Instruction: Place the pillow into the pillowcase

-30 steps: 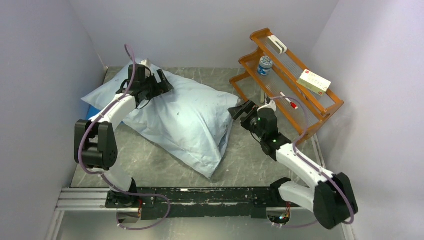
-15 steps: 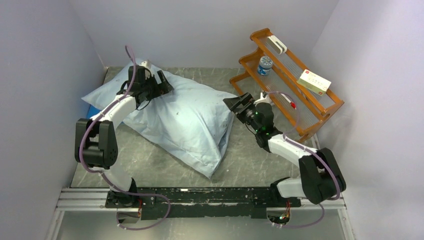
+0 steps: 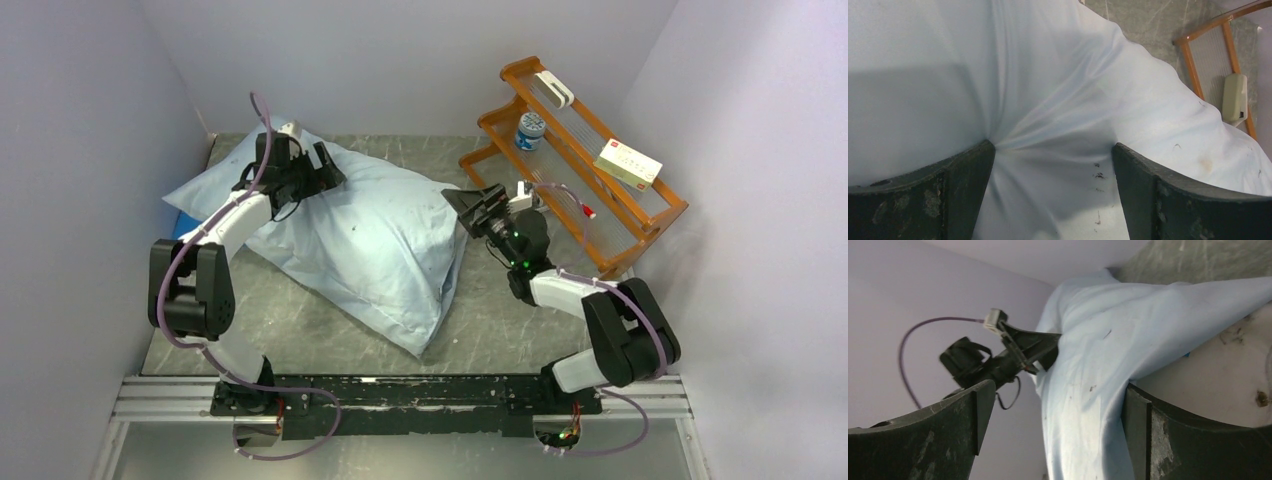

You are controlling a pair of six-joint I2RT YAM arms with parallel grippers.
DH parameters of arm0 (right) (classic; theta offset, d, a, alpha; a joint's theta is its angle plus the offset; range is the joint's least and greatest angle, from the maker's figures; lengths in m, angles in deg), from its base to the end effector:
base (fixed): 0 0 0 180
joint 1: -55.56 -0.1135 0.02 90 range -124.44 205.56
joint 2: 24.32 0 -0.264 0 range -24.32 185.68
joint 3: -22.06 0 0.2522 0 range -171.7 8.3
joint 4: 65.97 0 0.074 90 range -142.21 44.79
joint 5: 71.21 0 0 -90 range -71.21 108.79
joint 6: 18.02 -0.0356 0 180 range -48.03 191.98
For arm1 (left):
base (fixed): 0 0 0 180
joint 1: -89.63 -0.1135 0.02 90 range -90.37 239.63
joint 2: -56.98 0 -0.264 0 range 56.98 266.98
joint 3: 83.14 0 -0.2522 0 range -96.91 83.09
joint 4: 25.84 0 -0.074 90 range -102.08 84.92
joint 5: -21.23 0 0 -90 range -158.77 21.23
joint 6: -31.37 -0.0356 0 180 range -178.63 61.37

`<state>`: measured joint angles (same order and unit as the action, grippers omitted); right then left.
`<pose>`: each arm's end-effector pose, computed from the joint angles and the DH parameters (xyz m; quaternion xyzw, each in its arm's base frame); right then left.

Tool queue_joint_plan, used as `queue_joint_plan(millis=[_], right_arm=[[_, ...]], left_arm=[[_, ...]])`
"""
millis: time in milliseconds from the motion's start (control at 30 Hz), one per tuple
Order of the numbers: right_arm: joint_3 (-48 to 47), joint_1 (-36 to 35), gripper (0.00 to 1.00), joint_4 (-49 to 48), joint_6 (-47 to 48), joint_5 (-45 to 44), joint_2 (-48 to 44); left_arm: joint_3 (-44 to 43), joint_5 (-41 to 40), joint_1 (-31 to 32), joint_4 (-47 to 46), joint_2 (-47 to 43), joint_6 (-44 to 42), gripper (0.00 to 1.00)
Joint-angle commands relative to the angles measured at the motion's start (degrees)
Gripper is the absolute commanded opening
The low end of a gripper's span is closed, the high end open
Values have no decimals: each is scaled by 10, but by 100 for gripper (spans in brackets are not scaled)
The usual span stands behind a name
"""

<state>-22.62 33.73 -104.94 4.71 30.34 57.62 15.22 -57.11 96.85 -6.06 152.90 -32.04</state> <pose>0.2689 0.1154 0.2255 0.2010 0.6671 0.5508 0.4596 0.3779 -0.0551 0.2529 -0.1009 0.8741 -0.2215 0.4203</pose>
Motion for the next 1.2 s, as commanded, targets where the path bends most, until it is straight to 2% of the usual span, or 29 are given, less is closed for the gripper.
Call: queue_joint_plan(millis=[0,133,167,300,433,533,567,600,667,700,767,933,1000,1067,1167], right_arm=[[50,2,93,-209,-65,14,17],[88,4,90,-485,-83,51,55],[91,4,91,-509,-96,61,64],[55,-1,91,-493,-47,129,53],[85,0,88,-497,-67,91,62],[89,0,86,-435,-60,73,66],[84,0,84,-381,-56,69,64],[76,0,82,-300,-47,59,55],[58,-1,88,-94,-9,8,24],[55,-7,89,-63,14,-15,13],[46,-10,91,-38,26,-32,9],[0,-7,93,-74,-17,0,71],[-19,-8,93,-133,-61,19,115],[-34,-8,93,-255,-130,38,176],[-71,-7,79,-489,-235,50,265]], left_arm=[[21,-45,-19,81,20,-13,96],[24,-49,-19,81,18,-16,96],[24,-49,-19,81,19,-16,96],[22,-51,-19,83,21,-17,96],[22,-53,-19,86,18,-19,96],[20,-57,-19,87,15,-20,96],[20,-57,-19,87,16,-20,96],[20,-57,-19,87,16,-20,96],[20,-56,-19,88,17,-20,96],[20,-56,-19,88,17,-20,96],[21,-56,-19,88,19,-20,96],[22,-50,-19,86,26,-17,96],[22,-50,-19,85,26,-17,96],[22,-53,-18,85,25,-18,96],[21,-58,-19,87,27,-19,97]])
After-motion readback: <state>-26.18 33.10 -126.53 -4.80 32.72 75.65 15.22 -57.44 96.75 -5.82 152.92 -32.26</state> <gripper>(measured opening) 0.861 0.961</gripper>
